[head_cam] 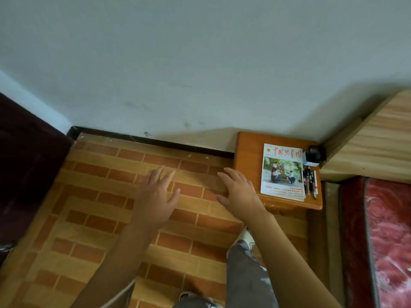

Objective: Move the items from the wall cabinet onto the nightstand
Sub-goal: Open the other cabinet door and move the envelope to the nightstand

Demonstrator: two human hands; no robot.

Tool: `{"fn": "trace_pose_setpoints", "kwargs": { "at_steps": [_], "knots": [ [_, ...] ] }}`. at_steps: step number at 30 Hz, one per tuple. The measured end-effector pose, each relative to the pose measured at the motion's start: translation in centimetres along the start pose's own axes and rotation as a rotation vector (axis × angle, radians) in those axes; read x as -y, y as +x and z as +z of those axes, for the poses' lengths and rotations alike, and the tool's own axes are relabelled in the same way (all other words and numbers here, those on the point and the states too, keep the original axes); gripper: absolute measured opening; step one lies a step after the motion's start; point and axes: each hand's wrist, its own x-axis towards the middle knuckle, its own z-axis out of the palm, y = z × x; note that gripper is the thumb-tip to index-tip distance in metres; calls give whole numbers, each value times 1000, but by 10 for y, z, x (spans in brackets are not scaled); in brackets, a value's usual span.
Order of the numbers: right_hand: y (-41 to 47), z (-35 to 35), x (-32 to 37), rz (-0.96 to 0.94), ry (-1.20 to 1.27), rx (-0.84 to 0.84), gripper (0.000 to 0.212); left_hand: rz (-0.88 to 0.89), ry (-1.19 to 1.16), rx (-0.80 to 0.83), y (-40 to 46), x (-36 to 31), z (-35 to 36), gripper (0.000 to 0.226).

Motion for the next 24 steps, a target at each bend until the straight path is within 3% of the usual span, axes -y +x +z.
{"fn": "trace_pose_setpoints", "kwargs": {
  "at_steps": [11, 17, 21, 24],
  "knots": [
    [-65, 1, 250, -307, -107, 5, 75, -342, -89, -293, -222, 163, -129, 73],
    [-86, -9, 381, -554, -172, 16, 70, -495, -37, -383, -294, 238, -179, 65],
    [-91, 0, 456, -661, -192, 35, 67, -610, -84, -587, -338, 261, -208, 58],
    [-87, 16, 504, -749, -234, 40, 66, -730, -51, -580, -365, 287, -216, 62]
  ]
}}
